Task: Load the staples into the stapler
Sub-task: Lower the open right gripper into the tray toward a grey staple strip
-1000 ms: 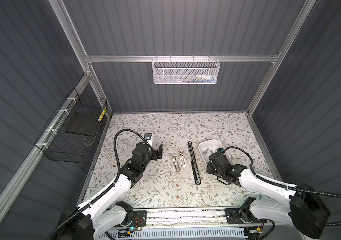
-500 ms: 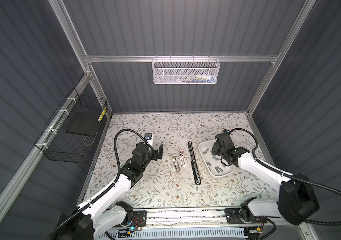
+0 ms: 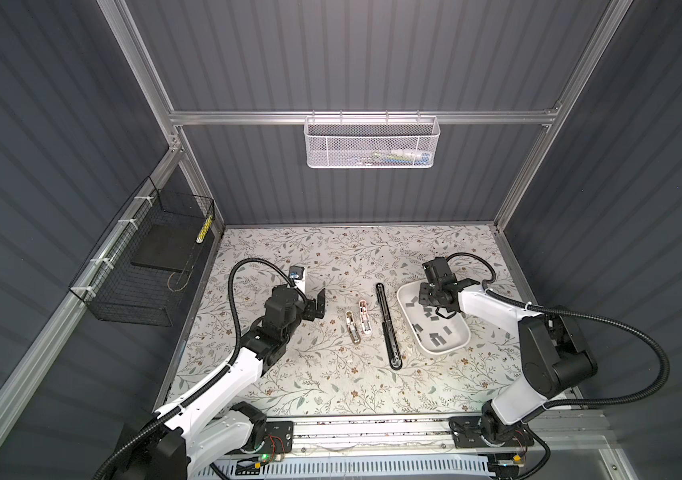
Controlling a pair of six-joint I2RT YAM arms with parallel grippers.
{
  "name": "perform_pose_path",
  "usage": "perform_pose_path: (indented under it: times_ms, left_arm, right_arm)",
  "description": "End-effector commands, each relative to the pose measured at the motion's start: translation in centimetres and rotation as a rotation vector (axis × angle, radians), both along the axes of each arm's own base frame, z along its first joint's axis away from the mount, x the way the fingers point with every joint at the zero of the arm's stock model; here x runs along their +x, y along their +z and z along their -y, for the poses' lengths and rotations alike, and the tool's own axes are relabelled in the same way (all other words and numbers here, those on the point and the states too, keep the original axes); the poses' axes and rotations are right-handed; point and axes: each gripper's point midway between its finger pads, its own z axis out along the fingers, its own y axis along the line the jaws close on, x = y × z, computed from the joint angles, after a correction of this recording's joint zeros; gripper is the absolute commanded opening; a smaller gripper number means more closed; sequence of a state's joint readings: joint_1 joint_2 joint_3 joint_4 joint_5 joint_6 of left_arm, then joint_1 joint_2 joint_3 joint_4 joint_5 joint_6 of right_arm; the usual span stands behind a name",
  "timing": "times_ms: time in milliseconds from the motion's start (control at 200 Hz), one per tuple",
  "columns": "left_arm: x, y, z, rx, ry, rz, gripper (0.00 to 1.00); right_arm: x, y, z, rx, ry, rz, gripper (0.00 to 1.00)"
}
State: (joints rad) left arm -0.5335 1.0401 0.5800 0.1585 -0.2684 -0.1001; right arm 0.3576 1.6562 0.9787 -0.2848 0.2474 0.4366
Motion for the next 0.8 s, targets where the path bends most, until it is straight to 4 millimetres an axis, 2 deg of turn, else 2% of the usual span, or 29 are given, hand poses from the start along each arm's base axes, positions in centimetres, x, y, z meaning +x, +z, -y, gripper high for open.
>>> perform_pose_path:
  times_ms: [0,330,790]
  left_arm:
    - [0.0,0.2,-0.2,0.002,0.003,0.016,0.99]
    - [0.0,0.1,-0.2,0.002,0.006,0.012,0.99]
    - [0.1,0.0,-0.2,0.007,0.008,0.011,0.99]
  right_arm:
    - [0.3,-0.7,-0.3,0.011,0.026,-0.038,0.45]
    - [0.6,-2.7,-0.2,-0.01,0.029,-0.099,0.46]
    - [0.5,-3.9,-0.4,-0.001,0.04,-0.162,0.45]
